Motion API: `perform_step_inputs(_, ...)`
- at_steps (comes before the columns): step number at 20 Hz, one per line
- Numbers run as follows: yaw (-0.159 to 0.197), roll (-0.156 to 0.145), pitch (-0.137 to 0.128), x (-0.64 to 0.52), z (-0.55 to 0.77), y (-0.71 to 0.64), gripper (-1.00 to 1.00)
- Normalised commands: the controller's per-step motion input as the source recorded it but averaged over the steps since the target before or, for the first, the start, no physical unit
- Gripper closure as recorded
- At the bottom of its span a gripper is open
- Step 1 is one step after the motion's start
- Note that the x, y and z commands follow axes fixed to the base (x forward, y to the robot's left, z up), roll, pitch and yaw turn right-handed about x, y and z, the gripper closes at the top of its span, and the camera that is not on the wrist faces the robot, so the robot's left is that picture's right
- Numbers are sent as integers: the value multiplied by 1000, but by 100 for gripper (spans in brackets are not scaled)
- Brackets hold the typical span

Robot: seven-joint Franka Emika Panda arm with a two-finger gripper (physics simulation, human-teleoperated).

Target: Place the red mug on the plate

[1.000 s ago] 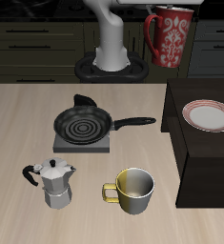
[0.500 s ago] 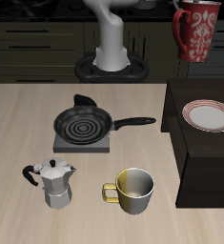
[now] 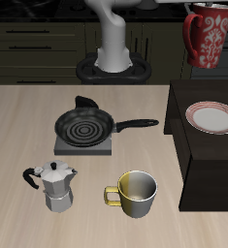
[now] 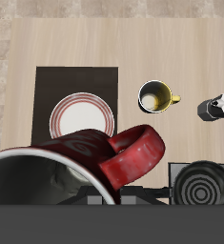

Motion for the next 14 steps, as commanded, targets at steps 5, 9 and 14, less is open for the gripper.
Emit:
perform_step_inputs(5, 5, 16, 18, 191, 25, 349, 100)
perform_step_inputs(9, 3, -8, 15, 149, -54, 174, 100)
perform_step_inputs(14, 11, 2, 15, 209, -82, 239, 100)
